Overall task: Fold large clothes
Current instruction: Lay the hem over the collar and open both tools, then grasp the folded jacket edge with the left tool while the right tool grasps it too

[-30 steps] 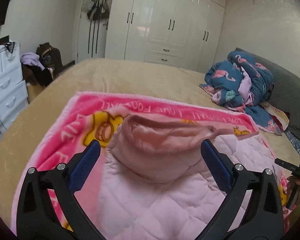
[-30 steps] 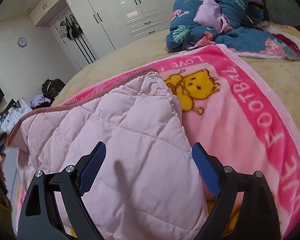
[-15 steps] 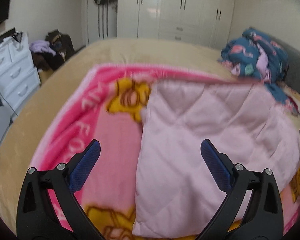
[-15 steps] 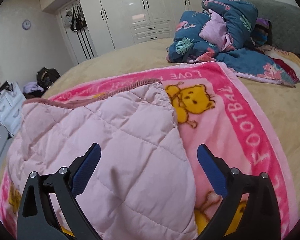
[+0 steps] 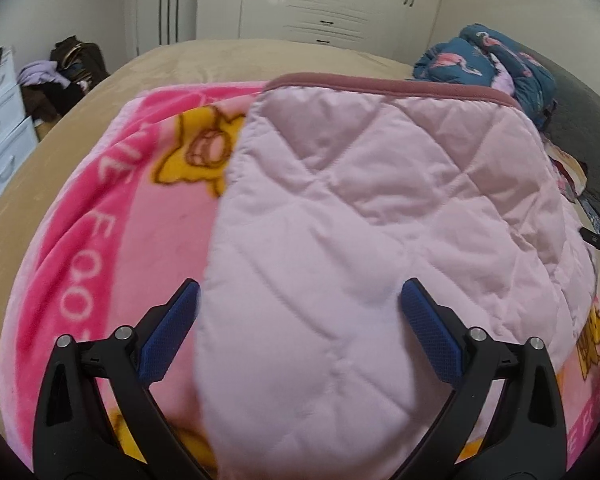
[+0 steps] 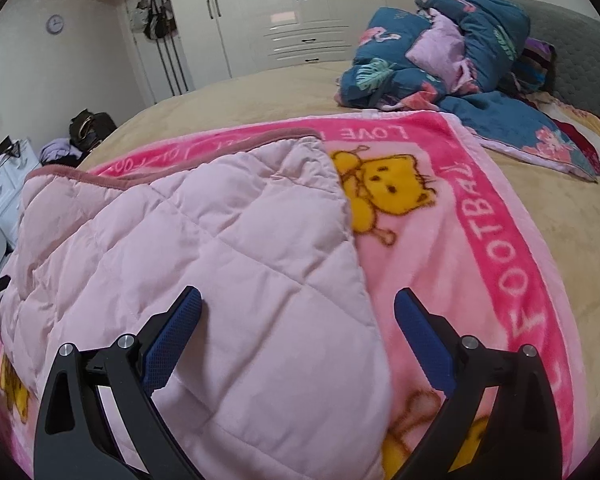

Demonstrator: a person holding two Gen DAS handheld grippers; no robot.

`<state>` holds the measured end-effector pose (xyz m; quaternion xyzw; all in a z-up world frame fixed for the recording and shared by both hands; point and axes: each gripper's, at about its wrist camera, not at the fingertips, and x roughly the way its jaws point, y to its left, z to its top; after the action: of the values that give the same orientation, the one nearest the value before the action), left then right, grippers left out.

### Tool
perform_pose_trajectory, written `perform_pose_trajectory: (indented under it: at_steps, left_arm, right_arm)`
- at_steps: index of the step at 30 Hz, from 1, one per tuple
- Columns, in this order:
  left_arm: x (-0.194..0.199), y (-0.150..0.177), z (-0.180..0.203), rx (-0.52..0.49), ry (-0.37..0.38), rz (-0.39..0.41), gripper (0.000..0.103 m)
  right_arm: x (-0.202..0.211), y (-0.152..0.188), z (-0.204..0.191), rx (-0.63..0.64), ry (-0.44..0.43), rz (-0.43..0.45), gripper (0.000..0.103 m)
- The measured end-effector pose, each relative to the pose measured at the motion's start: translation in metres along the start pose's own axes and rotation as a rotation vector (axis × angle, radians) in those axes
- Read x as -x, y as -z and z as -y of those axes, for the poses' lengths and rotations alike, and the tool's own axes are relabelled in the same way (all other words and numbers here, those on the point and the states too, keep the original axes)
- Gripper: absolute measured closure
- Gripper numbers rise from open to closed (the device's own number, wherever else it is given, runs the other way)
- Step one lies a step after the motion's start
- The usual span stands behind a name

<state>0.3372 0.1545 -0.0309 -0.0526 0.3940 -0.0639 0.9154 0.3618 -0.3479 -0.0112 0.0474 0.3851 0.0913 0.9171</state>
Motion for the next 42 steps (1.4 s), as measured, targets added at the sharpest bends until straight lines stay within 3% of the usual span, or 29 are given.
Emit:
perform_pose_trajectory:
  at_steps: [1,2,3,6,13,17,25,35,40,42]
  left_arm:
    - [-0.001,0.000,0.001,-0.001,-0.010,0.004,0.037]
    - [0.001,0.001,0.003,-0.008,-0.046,0.017,0.061]
    - [0.003,0.002,0.004,-0.018,-0.067,0.031,0.083]
    - [0.016,0.000,0.004,-0.015,-0.048,0.068,0.091]
    - [0.052,-0.032,0.008,-0.005,-0.064,0.229,0.092]
    - [0.042,-0.054,0.011,0.010,-0.087,0.237,0.092]
    - [-0.003,-0.072,0.007,0.020,-0.148,0.169,0.092]
    - [-0.036,-0.065,-0.008,0.069,-0.160,0.099,0.090]
    - [-0.039,-0.059,-0.011,0.083,-0.191,0.077,0.078]
    - [-0.036,-0.056,-0.013,0.095,-0.207,0.072,0.061]
  right_arm:
    - [-0.001,0.001,-0.002,0.003,0.002,-0.004,0.026]
    - [-0.001,0.002,-0.003,0.010,0.015,0.001,0.038]
    - [0.000,0.002,-0.005,0.018,0.016,0.006,0.057]
    - [0.014,0.004,-0.013,0.041,0.015,0.067,0.084]
    - [0.050,-0.025,-0.017,-0.013,0.040,0.233,0.091]
    - [0.043,-0.055,-0.018,-0.047,0.055,0.259,0.091]
    - [-0.009,-0.080,-0.007,-0.116,0.123,0.182,0.092]
    - [-0.052,-0.066,0.005,-0.142,0.180,0.086,0.092]
    - [-0.055,-0.057,0.013,-0.176,0.175,0.061,0.090]
    - [-0.049,-0.053,0.013,-0.179,0.170,0.056,0.084]
